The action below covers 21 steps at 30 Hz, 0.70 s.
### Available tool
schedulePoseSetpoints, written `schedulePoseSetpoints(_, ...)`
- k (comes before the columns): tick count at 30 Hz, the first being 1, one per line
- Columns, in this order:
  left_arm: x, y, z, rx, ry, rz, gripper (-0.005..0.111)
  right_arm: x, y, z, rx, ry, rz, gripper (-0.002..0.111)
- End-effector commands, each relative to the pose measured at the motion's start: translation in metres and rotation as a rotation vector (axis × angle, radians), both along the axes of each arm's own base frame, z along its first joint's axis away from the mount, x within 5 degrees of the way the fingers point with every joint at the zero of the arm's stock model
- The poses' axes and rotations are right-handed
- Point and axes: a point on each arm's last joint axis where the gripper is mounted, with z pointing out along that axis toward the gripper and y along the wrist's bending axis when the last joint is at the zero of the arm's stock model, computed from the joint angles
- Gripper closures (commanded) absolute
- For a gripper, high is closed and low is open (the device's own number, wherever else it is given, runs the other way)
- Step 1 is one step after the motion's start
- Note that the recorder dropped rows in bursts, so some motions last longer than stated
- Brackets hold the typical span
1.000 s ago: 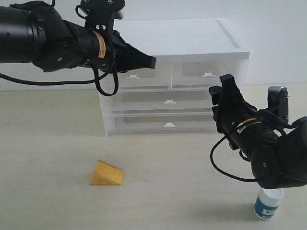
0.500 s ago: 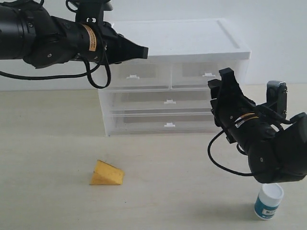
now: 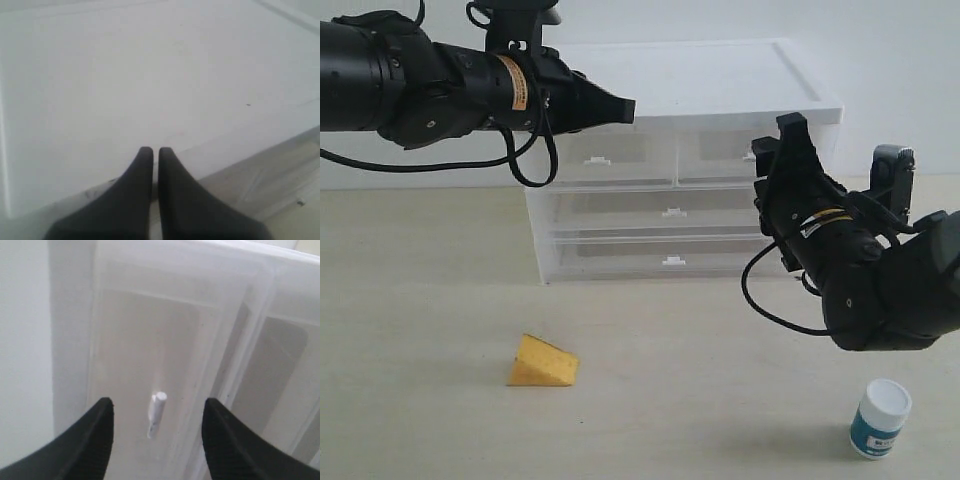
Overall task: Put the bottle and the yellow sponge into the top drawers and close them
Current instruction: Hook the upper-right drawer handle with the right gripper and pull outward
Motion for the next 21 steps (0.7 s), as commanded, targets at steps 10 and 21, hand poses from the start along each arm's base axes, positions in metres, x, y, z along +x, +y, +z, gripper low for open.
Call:
schedulePoseSetpoints(10,0.002,0.002,-0.017,0.039,0.056,0.027,0.103,0.018,0.007,0.015,0.005,0.029,-0.019,0.060)
schedulePoseSetpoints(21,0.002,0.002,-0.017,0.042,0.054,0.025,0.103,0.028,0.010,0.019,-0.029,0.046,-0.048,0.086)
